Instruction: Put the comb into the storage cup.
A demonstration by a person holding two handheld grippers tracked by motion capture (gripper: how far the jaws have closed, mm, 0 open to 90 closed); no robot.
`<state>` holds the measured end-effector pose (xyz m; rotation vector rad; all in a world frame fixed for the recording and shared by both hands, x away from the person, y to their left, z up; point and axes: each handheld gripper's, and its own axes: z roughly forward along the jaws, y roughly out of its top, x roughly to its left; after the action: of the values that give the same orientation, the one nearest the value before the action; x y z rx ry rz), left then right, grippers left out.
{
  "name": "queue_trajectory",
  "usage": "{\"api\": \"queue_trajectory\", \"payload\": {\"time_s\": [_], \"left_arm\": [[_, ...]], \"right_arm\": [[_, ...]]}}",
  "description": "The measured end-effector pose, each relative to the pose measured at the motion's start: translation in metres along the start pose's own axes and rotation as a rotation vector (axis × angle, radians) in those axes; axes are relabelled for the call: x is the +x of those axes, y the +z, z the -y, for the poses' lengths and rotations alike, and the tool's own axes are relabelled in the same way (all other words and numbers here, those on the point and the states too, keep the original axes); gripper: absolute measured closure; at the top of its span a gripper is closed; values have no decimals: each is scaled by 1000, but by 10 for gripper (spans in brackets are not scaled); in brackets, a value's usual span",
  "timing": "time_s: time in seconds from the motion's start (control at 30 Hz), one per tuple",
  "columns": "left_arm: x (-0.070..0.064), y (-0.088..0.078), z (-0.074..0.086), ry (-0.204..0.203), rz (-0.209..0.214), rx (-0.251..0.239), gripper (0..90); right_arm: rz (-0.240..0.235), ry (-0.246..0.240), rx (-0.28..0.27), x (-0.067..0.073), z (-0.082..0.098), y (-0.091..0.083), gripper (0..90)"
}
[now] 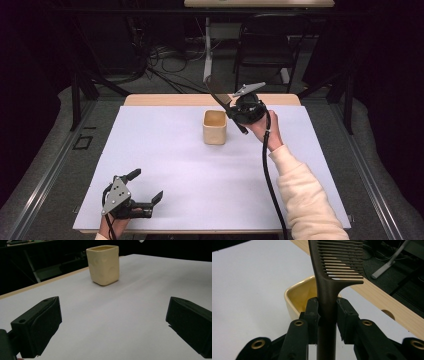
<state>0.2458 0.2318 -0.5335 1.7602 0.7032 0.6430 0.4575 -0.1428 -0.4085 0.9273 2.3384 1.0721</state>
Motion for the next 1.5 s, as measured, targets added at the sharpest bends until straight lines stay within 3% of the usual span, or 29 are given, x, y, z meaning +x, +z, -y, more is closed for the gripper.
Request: {"api": "queue_trajectory", "payload": {"time_s": [0.43, 1.03, 1.5], "left_arm": [[0, 0, 0, -4, 7, -6, 3], [0, -1, 0, -4, 4, -11, 3], [1, 0, 0, -5, 2, -7, 3]], "right_arm": [[4, 2, -7, 0, -6, 7, 726], [5, 21, -58, -2, -15, 9, 727], [0, 7, -76, 1, -21, 17, 726]]}}
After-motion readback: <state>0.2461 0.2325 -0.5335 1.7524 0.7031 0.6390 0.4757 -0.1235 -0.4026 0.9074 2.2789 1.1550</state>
